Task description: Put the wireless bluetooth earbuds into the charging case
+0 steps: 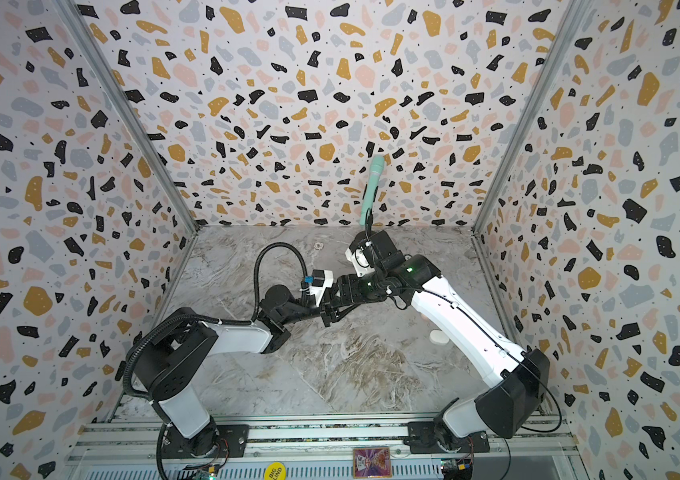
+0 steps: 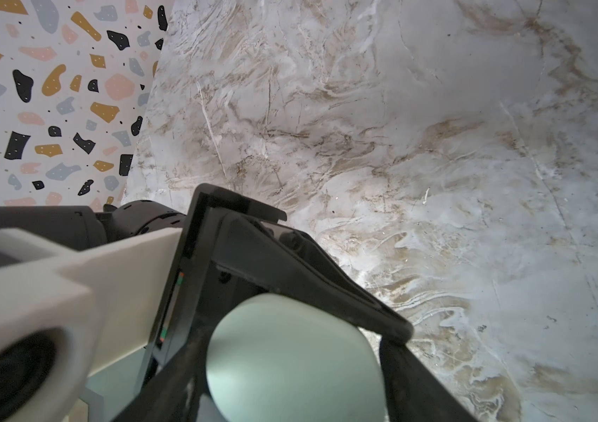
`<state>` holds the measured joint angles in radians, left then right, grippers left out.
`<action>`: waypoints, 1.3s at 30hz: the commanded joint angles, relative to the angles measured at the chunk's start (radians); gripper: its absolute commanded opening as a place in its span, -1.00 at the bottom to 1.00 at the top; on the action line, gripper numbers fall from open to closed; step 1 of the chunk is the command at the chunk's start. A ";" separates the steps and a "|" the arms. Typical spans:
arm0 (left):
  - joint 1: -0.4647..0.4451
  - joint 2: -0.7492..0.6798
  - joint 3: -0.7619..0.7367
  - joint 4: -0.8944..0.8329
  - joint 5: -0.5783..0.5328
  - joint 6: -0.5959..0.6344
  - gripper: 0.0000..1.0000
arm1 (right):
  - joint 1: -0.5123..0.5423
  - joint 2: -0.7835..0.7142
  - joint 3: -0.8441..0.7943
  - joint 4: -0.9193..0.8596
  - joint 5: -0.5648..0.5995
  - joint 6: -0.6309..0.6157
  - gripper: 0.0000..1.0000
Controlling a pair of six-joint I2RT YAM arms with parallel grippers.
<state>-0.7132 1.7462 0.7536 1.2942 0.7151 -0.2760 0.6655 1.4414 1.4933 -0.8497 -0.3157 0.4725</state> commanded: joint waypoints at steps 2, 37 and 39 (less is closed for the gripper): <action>-0.011 -0.017 0.029 0.100 0.030 0.011 -0.37 | 0.016 0.009 0.030 -0.011 0.015 -0.005 0.48; -0.012 -0.111 -0.136 -0.239 -0.290 0.085 1.00 | -0.252 -0.229 -0.406 0.180 0.101 -0.031 0.00; -0.012 -0.132 -0.146 -0.292 -0.329 0.094 1.00 | -0.287 -0.251 -0.508 0.241 0.117 -0.037 0.00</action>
<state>-0.7212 1.6573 0.6189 1.0637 0.4896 -0.2150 0.4141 1.2224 1.0756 -0.6914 -0.2276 0.4610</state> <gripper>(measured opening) 0.999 0.621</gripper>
